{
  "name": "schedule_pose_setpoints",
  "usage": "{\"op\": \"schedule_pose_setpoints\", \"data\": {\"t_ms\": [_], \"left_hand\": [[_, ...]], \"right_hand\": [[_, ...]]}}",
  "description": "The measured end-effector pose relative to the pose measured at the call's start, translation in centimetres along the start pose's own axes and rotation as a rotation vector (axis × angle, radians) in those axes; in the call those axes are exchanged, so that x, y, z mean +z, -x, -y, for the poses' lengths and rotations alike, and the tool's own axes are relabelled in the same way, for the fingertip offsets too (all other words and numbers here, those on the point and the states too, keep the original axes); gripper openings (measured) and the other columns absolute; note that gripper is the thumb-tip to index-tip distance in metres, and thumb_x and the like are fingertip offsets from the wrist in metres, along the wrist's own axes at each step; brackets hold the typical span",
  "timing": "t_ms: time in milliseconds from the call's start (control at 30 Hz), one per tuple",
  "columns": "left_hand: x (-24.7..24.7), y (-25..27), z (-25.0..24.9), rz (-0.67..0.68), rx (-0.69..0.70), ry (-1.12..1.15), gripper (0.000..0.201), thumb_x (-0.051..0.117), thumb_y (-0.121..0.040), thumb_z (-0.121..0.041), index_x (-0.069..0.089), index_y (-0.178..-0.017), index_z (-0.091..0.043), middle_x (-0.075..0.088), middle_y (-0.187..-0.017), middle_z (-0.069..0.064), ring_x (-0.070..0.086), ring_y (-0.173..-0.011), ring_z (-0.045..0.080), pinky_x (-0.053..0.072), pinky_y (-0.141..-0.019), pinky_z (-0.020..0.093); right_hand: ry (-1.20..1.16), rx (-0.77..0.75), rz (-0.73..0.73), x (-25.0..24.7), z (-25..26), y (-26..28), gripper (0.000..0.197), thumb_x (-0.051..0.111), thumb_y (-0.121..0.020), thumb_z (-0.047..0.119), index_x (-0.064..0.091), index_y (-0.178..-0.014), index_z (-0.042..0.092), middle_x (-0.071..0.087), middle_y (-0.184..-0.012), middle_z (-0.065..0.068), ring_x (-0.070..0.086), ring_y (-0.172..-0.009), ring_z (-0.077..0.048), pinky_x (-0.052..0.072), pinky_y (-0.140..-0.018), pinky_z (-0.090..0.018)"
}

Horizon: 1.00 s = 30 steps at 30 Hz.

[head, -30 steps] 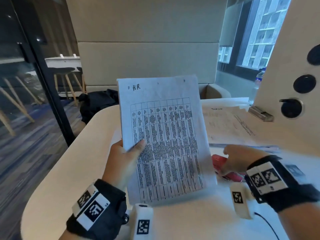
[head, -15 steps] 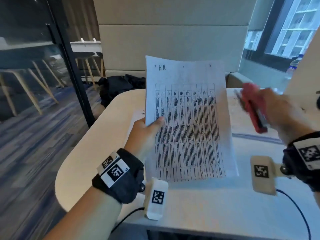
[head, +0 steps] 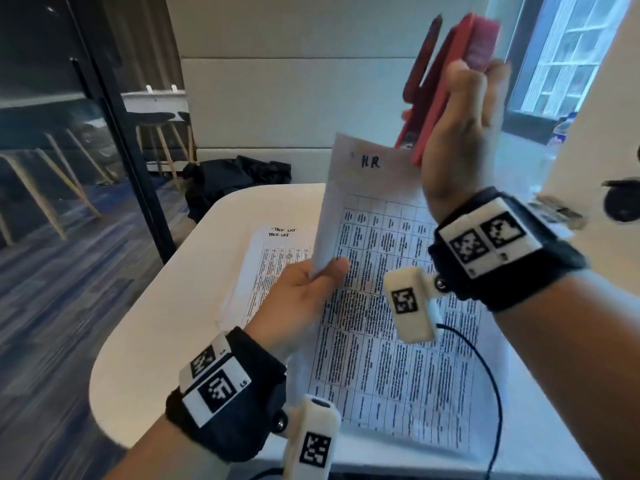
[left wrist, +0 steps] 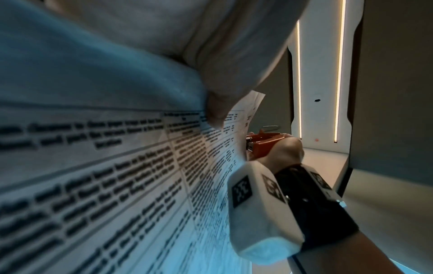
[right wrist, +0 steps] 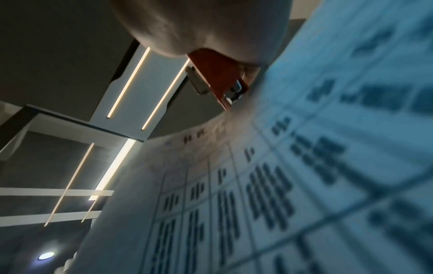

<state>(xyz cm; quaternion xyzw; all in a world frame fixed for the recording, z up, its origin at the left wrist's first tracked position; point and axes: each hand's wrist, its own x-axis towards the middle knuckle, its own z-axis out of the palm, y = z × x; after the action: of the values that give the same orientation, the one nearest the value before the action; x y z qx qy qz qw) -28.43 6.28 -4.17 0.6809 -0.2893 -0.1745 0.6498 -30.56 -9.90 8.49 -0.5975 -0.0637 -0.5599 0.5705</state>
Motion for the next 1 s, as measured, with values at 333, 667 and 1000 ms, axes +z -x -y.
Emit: {"op": "schedule_pose_setpoints", "data": {"t_ms": [333, 667, 1000], "left_hand": [[1.5, 0.1, -0.7, -0.02, 0.023, -0.139, 0.046, 0.05, -0.096, -0.042, 0.043, -0.064, -0.009, 0.043, -0.06, 0.01, 0.036, -0.053, 0.019, 0.031, -0.052, 0.032], [1.7, 0.1, -0.3, -0.009, 0.029, -0.133, 0.047, 0.05, -0.097, -0.031, 0.046, -0.077, 0.011, 0.047, -0.068, 0.012, 0.041, -0.062, 0.02, 0.033, -0.062, 0.035], [-0.4, -1.5, -0.5, -0.071, -0.139, -0.187, 0.042, 0.059, -0.094, -0.036, 0.059, -0.067, -0.003, 0.057, -0.052, 0.008, 0.051, -0.051, 0.02, 0.043, -0.051, 0.029]], "right_hand": [[0.099, 0.118, 0.033, 2.0, -1.6, 1.6, 0.046, 0.047, -0.079, 0.06, 0.052, -0.061, 0.018, 0.054, -0.059, -0.006, 0.056, -0.057, -0.028, 0.054, -0.056, -0.05], [0.231, 0.151, 0.056, 1.9, -2.1, 1.8, 0.073, 0.041, -0.081, 0.065, 0.058, -0.064, -0.004, 0.061, -0.06, -0.021, 0.06, -0.059, -0.037, 0.051, -0.06, -0.051], [0.724, 0.344, 0.229, -1.0, -3.3, -2.6, 0.066, 0.034, -0.072, 0.074, 0.063, -0.065, 0.015, 0.07, -0.077, -0.01, 0.066, -0.075, -0.031, 0.056, -0.077, -0.046]]}}
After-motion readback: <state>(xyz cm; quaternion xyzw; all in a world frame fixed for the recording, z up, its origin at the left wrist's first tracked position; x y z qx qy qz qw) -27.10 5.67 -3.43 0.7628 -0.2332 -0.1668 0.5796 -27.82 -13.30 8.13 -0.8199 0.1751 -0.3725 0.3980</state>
